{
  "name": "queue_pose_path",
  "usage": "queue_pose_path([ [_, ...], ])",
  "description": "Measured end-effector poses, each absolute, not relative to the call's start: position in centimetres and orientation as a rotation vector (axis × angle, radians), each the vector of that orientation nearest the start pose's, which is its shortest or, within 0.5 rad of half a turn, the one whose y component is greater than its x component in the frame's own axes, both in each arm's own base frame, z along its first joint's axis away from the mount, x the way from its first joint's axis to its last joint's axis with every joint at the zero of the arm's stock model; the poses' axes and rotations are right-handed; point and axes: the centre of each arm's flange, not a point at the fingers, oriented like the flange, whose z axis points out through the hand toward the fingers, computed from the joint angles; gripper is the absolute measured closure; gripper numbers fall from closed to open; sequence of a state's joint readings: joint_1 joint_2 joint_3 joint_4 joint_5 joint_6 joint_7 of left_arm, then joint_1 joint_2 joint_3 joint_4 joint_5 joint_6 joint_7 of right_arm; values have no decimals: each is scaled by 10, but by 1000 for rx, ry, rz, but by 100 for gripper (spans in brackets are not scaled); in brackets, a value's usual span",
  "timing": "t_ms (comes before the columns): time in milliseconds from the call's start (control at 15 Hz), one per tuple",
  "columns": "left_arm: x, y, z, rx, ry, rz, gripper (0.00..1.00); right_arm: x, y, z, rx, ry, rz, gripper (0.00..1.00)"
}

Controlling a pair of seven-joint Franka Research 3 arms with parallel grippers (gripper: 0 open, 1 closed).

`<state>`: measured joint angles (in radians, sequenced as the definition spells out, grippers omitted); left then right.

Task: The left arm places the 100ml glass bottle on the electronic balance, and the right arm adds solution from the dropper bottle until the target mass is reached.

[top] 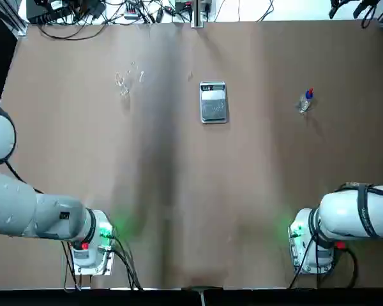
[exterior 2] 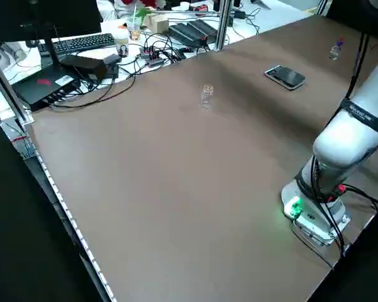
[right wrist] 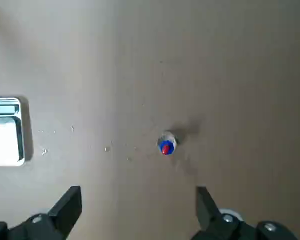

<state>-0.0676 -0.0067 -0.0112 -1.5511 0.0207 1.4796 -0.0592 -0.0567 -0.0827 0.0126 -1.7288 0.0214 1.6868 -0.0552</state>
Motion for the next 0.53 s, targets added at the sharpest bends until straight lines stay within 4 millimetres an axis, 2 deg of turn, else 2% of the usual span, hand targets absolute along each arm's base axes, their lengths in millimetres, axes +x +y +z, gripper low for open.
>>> queue_pose_path([
  [400,542,-38,629,-3115,39,97,0,535,-27,603,-3122,2,-43,0],
  [533,548,-38,626,-3117,38,66,0,536,-27,603,-3122,2,-42,0],
])
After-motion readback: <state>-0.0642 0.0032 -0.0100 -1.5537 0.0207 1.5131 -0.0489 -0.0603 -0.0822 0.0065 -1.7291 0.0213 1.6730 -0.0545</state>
